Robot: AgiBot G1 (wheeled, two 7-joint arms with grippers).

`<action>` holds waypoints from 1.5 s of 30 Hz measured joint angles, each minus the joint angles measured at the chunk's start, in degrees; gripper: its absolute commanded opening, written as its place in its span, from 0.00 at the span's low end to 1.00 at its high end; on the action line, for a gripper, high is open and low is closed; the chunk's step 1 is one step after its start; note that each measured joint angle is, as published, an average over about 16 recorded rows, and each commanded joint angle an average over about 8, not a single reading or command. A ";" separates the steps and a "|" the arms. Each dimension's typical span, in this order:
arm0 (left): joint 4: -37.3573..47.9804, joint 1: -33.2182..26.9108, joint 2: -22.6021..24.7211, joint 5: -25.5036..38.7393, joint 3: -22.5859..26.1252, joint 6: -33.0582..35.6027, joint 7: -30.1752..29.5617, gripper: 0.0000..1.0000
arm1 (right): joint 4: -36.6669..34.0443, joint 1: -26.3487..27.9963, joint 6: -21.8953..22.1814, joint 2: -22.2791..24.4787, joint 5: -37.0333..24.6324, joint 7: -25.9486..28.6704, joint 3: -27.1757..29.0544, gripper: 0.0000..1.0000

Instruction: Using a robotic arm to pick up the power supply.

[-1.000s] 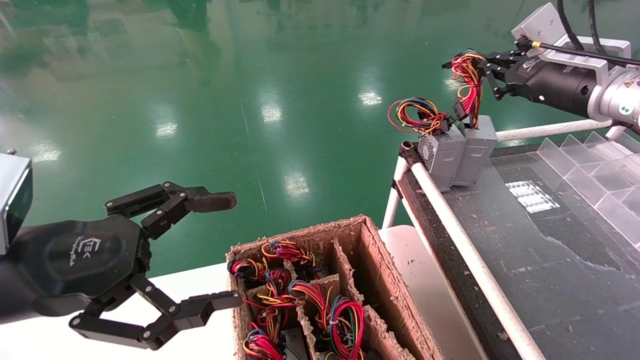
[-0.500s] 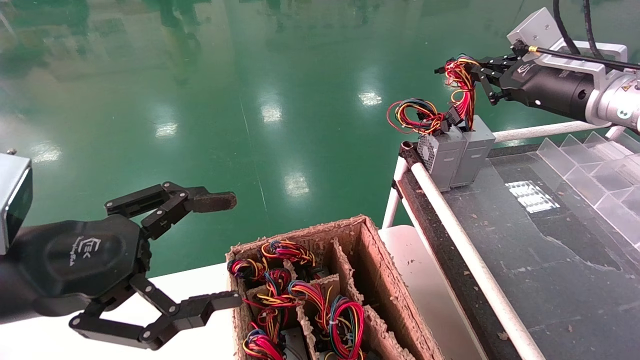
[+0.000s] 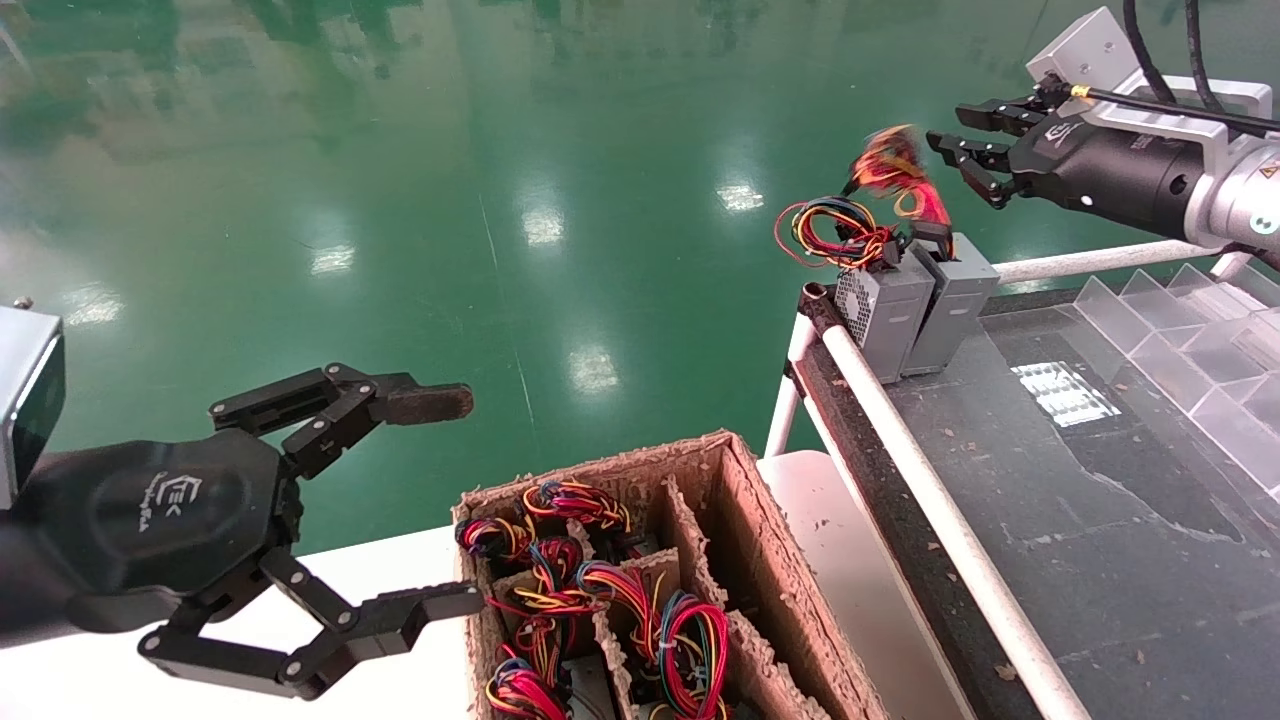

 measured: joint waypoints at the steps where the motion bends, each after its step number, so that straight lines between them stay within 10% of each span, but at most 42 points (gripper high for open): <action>1: 0.00 0.00 0.00 0.00 0.00 0.00 0.00 1.00 | -0.02 0.02 -0.11 0.06 0.11 0.09 0.08 1.00; 18: 0.01 0.01 -0.01 -0.01 -0.01 -0.01 0.00 1.00 | 3.68 -2.58 -4.29 3.12 6.20 4.87 3.34 1.00; 45: 0.02 0.01 -0.01 -0.01 0.00 -0.01 0.00 1.00 | 34.04 -21.47 -17.08 13.08 18.57 19.66 4.93 1.00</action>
